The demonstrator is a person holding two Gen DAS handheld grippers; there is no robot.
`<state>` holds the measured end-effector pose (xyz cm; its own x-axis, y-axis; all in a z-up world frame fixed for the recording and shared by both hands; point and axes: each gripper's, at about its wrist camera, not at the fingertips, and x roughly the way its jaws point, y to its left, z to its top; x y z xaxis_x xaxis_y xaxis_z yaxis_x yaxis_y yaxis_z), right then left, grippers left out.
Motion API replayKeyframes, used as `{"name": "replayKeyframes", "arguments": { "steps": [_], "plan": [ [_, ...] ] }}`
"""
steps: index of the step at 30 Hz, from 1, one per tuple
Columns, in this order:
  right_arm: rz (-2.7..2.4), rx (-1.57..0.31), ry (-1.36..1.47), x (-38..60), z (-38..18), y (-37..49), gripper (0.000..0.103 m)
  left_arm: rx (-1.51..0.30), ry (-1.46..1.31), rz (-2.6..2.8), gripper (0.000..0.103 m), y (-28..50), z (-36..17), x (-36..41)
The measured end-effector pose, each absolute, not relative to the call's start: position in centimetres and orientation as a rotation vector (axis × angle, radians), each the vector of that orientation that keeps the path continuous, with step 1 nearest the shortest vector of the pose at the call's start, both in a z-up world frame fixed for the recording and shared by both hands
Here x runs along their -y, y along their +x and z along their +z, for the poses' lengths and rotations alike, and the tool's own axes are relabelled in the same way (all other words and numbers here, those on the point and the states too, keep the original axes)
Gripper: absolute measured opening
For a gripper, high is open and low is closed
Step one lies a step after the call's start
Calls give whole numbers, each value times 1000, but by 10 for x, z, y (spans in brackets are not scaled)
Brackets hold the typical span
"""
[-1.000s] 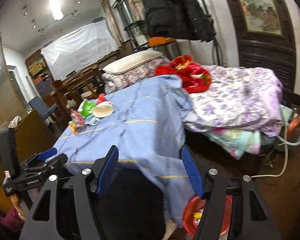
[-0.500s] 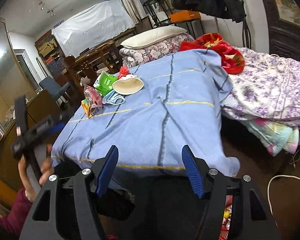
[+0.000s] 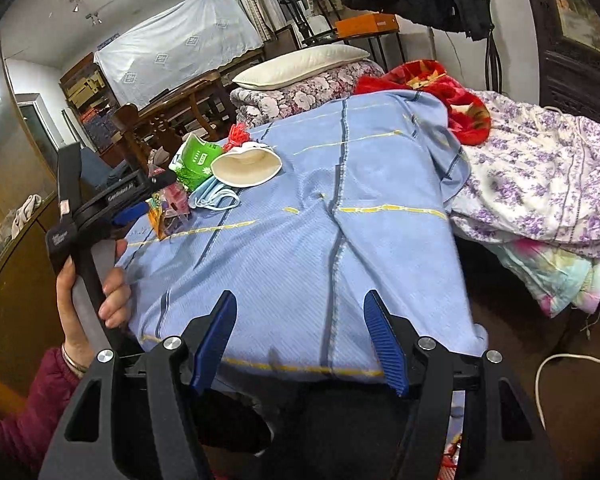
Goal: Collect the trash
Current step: 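Grasp the clear bag with the left gripper while the right gripper grasps the green-and-white packet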
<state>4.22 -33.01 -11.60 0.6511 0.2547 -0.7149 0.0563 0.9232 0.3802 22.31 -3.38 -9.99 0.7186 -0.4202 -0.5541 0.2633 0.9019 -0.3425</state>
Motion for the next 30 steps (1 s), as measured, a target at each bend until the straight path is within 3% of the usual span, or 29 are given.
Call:
{"name": "replayKeyframes", "arguments": {
  "steps": [1,4,6,18,30],
  "plan": [
    [118,-860,392,328,-117,47,65,-666,-257,-420,49,222,-100,32],
    [129,-855,405,319,-119,62,65,-657,-232,-445,34,217,-99,33],
    [139,-849,420,315,-118,73,65,-629,-196,-429,31,208,-96,32],
    [191,-820,412,285,-106,130,65,-501,-299,-450,30,174,-69,-25],
    [304,-772,200,183,-87,224,65,-541,-383,-432,30,179,-79,-55]
  ]
}}
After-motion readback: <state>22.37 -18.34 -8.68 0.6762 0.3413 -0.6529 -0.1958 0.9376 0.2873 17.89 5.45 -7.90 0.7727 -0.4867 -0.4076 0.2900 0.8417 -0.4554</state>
